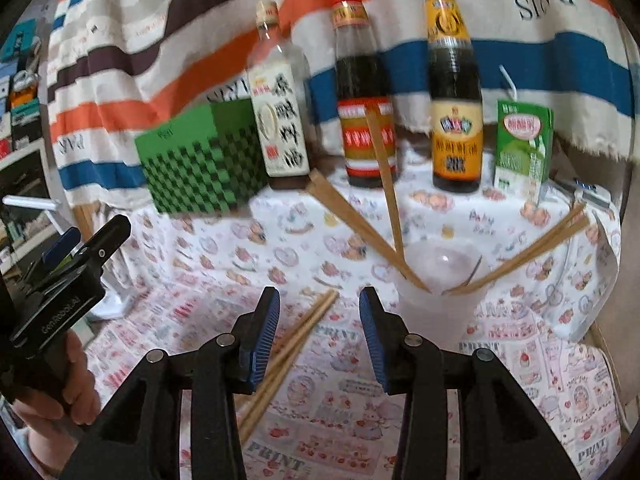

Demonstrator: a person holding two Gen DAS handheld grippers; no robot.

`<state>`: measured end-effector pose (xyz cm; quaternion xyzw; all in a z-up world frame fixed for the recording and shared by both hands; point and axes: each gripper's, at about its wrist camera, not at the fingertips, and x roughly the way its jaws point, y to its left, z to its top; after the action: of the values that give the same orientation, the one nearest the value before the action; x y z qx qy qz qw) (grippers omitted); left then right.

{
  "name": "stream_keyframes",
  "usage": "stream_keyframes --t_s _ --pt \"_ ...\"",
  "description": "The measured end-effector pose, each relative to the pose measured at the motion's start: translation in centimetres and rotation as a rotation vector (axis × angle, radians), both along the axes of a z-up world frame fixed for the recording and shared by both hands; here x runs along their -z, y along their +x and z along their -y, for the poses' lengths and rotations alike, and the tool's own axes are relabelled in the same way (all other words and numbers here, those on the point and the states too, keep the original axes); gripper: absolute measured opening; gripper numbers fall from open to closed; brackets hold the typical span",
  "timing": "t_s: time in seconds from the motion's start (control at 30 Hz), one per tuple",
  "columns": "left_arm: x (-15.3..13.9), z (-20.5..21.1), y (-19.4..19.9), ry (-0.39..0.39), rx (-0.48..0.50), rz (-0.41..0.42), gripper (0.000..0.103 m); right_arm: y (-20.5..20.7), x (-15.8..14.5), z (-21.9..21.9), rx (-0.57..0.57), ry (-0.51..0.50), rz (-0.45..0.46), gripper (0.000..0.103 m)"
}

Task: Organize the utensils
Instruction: 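Move the left tool back over the chopstick pile while the right tool follows, then close the left tool on a chopstick while the right tool grasps another chopstick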

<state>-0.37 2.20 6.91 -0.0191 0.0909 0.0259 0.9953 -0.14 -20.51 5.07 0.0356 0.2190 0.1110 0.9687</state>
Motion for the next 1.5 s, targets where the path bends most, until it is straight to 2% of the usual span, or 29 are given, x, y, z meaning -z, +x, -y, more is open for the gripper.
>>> stream_keyframes --t_s 0.1,0.2,0.23,0.27,0.3,0.33,0.43,0.47,0.53,0.6,0.67,0.73,0.93,1.03,1.27,1.3,1.4,1.5 --pt "1.4 -0.6 0.4 -0.009 -0.015 -0.061 0.102 0.4 1.6 0.2 0.008 0.002 -0.047 0.044" --pt "2.0 -0.9 1.2 -0.054 0.044 -0.131 0.102 1.1 2.8 0.5 0.035 0.006 -0.097 0.044" --pt "2.4 -0.6 1.8 -0.040 0.021 -0.170 0.102 1.3 3.0 0.7 0.043 0.009 -0.107 0.044" --pt "3.1 0.0 2.5 0.006 -0.021 -0.224 0.102 1.5 3.2 0.9 0.049 0.009 -0.115 0.047" --pt "3.8 0.4 3.0 0.031 -0.016 -0.260 0.102 1.7 3.4 1.1 0.059 0.005 -0.122 0.048" --pt "4.4 0.7 3.6 0.032 0.024 -0.300 0.102 1.9 3.6 1.3 0.071 0.003 -0.129 0.049" --pt "5.9 1.2 4.8 -0.034 0.127 -0.416 0.099 2.4 4.1 1.9 0.070 0.026 -0.157 0.049" --pt "6.3 1.6 5.1 -0.048 0.171 -0.457 0.096 2.6 4.3 1.9 0.069 0.025 -0.169 0.049" --pt "6.9 2.4 5.3 -0.052 0.238 -0.513 0.083 2.8 4.6 1.8 0.077 0.016 -0.178 0.049" --pt "7.4 3.3 5.3 -0.054 0.294 -0.560 0.049 2.9 4.7 1.7 0.085 0.002 -0.182 0.050" --pt "7.9 4.1 5.3 -0.079 0.359 -0.606 0.035 3.0 4.8 1.7 0.096 -0.006 -0.182 0.050" --pt "8.4 4.8 5.1 -0.084 0.401 -0.639 0.035 3.1 4.9 1.7 0.099 -0.004 -0.189 0.050" --pt "9.4 6.9 4.7 -0.026 0.450 -0.681 0.034 3.5 5.2 1.8 0.091 0.011 -0.226 0.051" --pt "10.0 7.3 5.0 -0.028 0.465 -0.715 0.034 3.4 5.1 1.8 0.095 0.015 -0.223 0.051" --pt "11.3 7.7 5.6 0.022 0.462 -0.765 0.012 3.4 5.1 1.8 0.101 0.014 -0.225 0.051" --pt "11.3 7.6 5.6 0.024 0.465 -0.762 0.005 3.4 5.1 1.9 0.101 0.016 -0.227 0.051" --pt "10.4 7.1 5.2 0.003 0.471 -0.725 0.005 3.4 5.1 2.0 0.106 0.013 -0.221 0.051" --pt "8.3 6.1 4.3 -0.026 0.476 -0.639 0.005 3.3 5.0 2.1 0.116 0.021 -0.211 0.051"
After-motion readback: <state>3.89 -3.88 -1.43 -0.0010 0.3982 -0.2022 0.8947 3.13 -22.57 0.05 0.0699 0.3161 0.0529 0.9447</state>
